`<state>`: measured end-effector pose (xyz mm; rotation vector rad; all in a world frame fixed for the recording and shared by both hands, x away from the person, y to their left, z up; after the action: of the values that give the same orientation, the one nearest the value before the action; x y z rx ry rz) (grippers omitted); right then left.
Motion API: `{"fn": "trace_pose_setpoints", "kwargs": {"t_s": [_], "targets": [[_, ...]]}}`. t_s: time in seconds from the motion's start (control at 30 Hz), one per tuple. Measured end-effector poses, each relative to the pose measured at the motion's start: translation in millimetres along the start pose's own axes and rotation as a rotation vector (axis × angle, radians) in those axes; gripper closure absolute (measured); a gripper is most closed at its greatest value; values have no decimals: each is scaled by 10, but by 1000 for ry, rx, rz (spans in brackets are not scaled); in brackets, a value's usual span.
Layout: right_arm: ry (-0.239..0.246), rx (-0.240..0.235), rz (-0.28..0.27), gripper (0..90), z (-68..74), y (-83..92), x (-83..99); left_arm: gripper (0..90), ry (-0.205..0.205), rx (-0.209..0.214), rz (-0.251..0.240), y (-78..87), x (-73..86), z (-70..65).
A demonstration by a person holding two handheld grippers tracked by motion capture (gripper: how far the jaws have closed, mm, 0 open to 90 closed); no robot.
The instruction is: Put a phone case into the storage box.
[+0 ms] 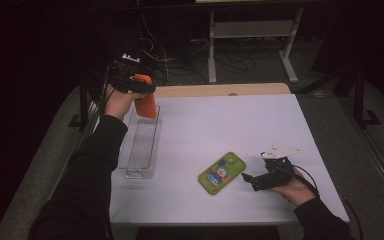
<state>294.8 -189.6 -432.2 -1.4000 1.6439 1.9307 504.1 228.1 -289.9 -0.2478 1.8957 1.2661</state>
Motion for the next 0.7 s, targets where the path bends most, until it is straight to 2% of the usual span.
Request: {"fn": "trace_pose_setpoints", "kwargs": {"t_s": [0.07,0.17,0.23,0.3,0.33,0.5,0.6,0.7], "targets": [[13,4,-7,0,-8,2,-1,148,15,-40,12,-80,4,30],[1,2,-19,0,-14,19,-12,147,42,-57,17,-168,4,58],[14,3,-28,0,-28,19,-11,145,37,-90,30,-239,8,72],[14,4,-32,0,-32,18,-10,145,46,-110,32,-294,23,93],[3,0,-26,0,-24,23,-10,145,63,-117,29,-320,34,101],[8,4,-27,0,-33,22,-8,143,80,-135,40,-424,90,146],[12,4,-30,0,-35,21,-8,143,108,-141,21,-483,132,173],[10,-2,-27,0,-33,23,-8,142,115,-142,46,-521,168,196]]}}
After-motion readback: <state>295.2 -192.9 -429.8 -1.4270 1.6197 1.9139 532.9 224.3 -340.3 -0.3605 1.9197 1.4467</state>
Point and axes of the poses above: each handheld gripper's, and its own axes: y roughly backward along the jaws, x roughly out of its underside, z roughly to its left, the point moved 1 cm from there along -y, roughly forward along the jaws, and after that the axes turned 15 degrees about x, right-handed, at the moved point
